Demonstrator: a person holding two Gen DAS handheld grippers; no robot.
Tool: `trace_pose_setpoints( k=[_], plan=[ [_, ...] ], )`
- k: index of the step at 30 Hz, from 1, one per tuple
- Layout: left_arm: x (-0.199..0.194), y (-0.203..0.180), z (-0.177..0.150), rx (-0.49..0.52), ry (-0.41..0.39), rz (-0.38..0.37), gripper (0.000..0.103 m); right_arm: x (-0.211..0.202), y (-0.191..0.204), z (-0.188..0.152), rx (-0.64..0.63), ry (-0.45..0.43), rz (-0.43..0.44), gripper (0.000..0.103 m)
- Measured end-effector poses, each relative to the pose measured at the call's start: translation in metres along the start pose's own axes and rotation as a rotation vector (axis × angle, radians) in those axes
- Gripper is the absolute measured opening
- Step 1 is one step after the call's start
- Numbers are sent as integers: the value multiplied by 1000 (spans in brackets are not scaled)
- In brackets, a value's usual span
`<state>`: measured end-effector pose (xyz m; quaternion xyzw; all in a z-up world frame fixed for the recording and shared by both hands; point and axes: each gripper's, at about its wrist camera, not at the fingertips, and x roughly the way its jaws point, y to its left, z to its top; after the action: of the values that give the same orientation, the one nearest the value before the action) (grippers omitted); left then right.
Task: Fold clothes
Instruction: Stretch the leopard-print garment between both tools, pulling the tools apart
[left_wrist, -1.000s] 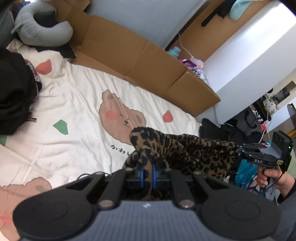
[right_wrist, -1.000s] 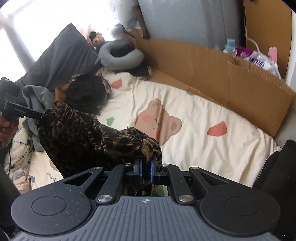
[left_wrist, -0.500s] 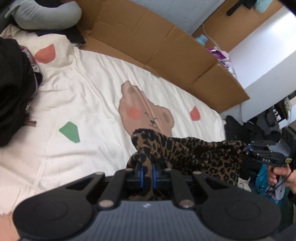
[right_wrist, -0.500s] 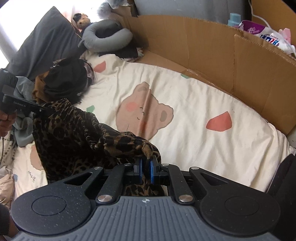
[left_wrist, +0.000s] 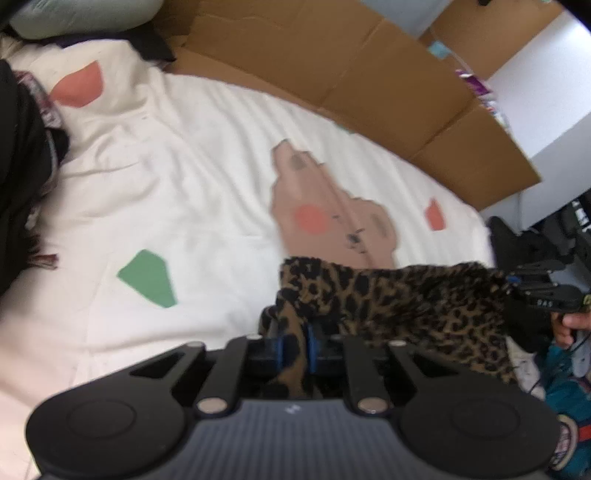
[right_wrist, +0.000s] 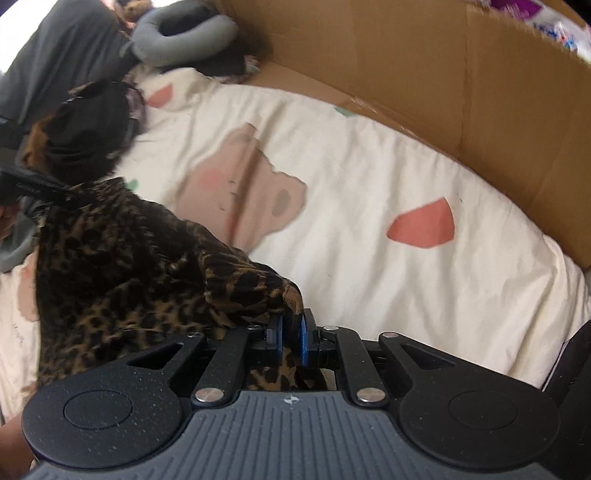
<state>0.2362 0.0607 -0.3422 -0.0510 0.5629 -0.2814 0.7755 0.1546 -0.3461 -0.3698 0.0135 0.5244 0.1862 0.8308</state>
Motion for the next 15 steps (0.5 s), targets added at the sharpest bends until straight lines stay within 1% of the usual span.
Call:
trace_pose_setpoints(
  k=[1, 3, 5, 7, 8, 11, 12, 15],
  plan=[
    [3, 5, -1, -5, 4, 18, 23, 5, -1, 0, 0, 5, -7, 12],
    [5, 15, -1, -33, 12, 31, 24, 12, -4, 2, -14, 8, -14, 18],
    [4, 21, -3, -40, 10, 40, 32, 16, -6, 3, -35, 9, -26, 24],
    [2, 25, -3, -30, 2, 52, 37, 18, -8, 3, -50, 11, -43, 25],
    [2, 26, -3, -27, 2, 53, 39, 17, -9, 3, -55, 10, -46, 33],
    [4, 30, 1, -38, -2, 37, 40, 14, -7, 4, -83, 4, -60, 39],
    [5, 31, 3, -40, -8, 30, 41, 14, -7, 4, -88, 1, -65, 43],
    [6, 34, 10, -70, -40, 0, 42, 17, -8, 5, -86, -2, -67, 44]
  ],
)
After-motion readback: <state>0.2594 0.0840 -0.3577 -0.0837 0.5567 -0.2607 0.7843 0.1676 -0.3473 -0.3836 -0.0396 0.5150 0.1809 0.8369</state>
